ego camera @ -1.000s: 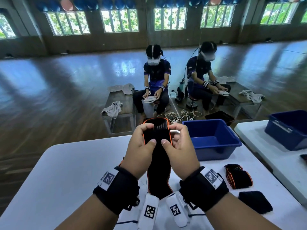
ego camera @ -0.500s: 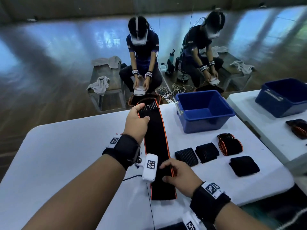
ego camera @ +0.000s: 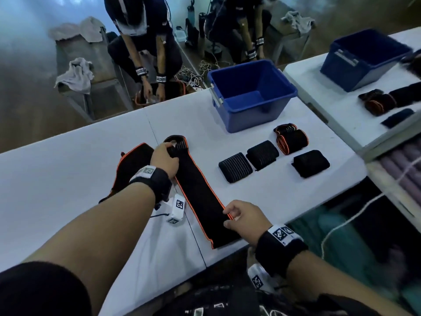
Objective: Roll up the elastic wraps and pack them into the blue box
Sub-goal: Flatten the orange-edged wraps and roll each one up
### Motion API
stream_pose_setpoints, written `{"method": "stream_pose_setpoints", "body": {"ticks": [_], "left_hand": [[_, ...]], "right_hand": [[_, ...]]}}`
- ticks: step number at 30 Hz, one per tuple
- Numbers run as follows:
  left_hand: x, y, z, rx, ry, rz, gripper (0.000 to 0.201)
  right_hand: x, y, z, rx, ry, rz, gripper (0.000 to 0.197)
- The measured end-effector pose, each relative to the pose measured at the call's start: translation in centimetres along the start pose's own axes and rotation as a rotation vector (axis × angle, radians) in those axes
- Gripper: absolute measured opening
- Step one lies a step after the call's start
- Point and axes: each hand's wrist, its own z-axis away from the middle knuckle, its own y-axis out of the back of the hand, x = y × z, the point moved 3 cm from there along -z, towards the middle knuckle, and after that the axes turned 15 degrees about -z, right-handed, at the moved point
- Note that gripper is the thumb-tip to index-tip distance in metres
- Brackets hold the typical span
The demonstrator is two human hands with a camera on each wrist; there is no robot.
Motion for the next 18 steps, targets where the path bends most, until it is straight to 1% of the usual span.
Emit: {"method": "stream_pose_setpoints", "body": {"ticks": [3,5,8,10,12,15,16,18], "left_hand": [[0.1,0.1,-0.5,-0.022,-0.05,-0.08,0.058],[0.1,0.4,-0.6,-0.041,-0.079,-0.129,0.057],[-0.2,1.3,0.9,-0.014,-0.074,-0.198,0.051],[-0.8,1.6,2.9,0.033,-0.08,-0.177,0.046],[-1.8,1.4,5.5,0.05,-0.086,-0.147,0.037],[-3.1,0.3,10.3,-0.028,-0.08,-0.149,0.012],[-3.3,-0.1,11.9,-0.069,-0.074,-0.159,0.009],[-3.5,-0.8,14.6,-0.125,-0.098,-0.197,0.011]], "right_hand": [[-0.1,-0.4,0.3,0.046,0.018,0.015,0.009],[-0.4,-0.4,0.2,0.045,0.017,0.019,0.004],[-0.8,-0.2,-0.1,0.021,0.027,0.069,0.011],[-0.9,0.1,-0.4,0.025,0.039,0.091,0.016],[-0.9,0.4,-0.7,0.027,0.049,0.062,0.019],[-1.0,0.9,-0.9,0.01,0.035,0.013,0.022],[-1.0,1.0,-1.0,0.001,0.031,0.007,0.022],[-0.7,1.4,-1.3,-0.011,0.021,-0.002,0.02]]}}
